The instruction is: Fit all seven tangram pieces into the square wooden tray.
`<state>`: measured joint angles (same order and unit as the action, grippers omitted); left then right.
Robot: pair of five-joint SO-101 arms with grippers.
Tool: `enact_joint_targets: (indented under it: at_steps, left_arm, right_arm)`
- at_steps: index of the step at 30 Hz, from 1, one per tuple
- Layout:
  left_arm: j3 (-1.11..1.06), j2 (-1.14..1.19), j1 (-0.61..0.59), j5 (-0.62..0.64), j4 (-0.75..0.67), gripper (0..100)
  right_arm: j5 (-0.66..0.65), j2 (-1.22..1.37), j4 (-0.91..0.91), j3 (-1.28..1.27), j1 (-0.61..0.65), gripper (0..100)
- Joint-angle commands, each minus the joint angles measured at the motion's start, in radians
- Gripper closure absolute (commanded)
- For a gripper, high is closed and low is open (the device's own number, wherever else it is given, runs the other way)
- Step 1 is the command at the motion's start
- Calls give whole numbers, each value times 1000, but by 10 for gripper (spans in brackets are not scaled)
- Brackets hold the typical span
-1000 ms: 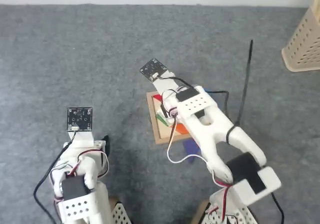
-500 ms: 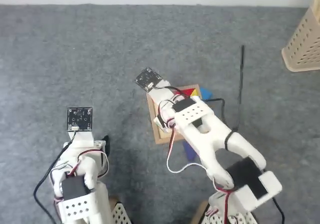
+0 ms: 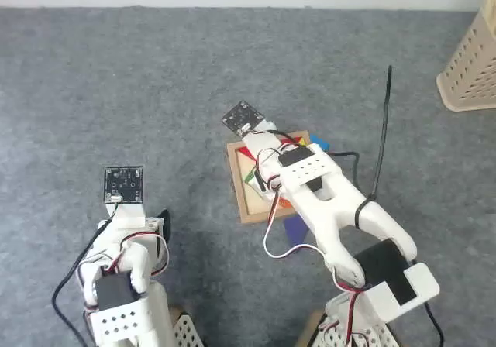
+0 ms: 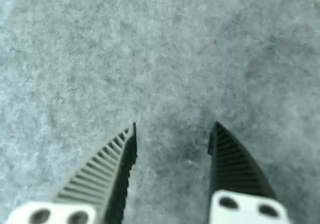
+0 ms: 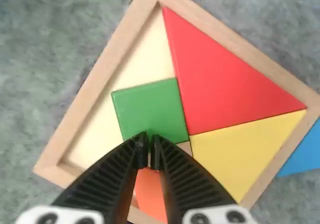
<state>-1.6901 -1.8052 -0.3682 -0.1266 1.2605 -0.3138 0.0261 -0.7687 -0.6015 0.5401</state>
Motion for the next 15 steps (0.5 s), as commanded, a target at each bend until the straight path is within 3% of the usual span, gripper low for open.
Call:
enact_joint_targets:
  at_steps: [1, 10, 15]
  left_arm:
    - [4, -15, -5, 9, 3, 775]
    - [4, -15, -5, 9, 3, 775]
    - [4, -15, -5, 9, 3, 775]
  right_arm:
    - [-20, -12, -15, 29, -21, 972]
    - [-12, -99, -51, 25, -27, 972]
    - [103, -272, -147, 21, -28, 972]
